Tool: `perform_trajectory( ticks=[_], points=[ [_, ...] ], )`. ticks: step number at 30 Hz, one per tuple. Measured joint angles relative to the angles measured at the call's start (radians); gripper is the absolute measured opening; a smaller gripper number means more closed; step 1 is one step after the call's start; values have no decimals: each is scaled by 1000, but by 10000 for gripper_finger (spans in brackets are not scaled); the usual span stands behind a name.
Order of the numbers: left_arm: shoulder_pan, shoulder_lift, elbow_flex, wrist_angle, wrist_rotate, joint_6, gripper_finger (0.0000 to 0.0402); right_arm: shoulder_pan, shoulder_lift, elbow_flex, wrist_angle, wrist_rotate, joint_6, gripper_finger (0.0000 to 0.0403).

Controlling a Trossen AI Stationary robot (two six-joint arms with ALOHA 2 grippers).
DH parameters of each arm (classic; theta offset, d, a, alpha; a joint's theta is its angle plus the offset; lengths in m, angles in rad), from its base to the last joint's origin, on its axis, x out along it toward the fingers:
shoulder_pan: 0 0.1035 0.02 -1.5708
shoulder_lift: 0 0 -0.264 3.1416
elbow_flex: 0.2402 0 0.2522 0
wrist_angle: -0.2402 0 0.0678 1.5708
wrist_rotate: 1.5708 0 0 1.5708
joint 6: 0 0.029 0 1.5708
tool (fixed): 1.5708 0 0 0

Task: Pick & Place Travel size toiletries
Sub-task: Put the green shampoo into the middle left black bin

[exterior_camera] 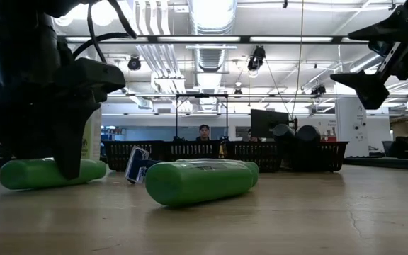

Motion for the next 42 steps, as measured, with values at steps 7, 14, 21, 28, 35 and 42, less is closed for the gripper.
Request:
perform_trajectory(
  ticks=[7,14,21,28,35,42],
  points=[
    [2,-1,-1,0,1,-1,166,0,0,0,0,0,-5,364],
    [2,-21,-1,2,5,-1,164,0,0,0,1,2,97,364],
    [6,-59,-4,-8,-20,-1,163,0,0,0,0,2,85,364],
    [18,-67,-4,-26,-38,-1,163,0,0,0,0,2,85,364],
    [26,-69,-4,-23,-43,25,163,0,0,0,0,2,85,364],
    [27,-69,-3,-19,-45,32,163,0,0,0,0,2,85,364]
  ],
)
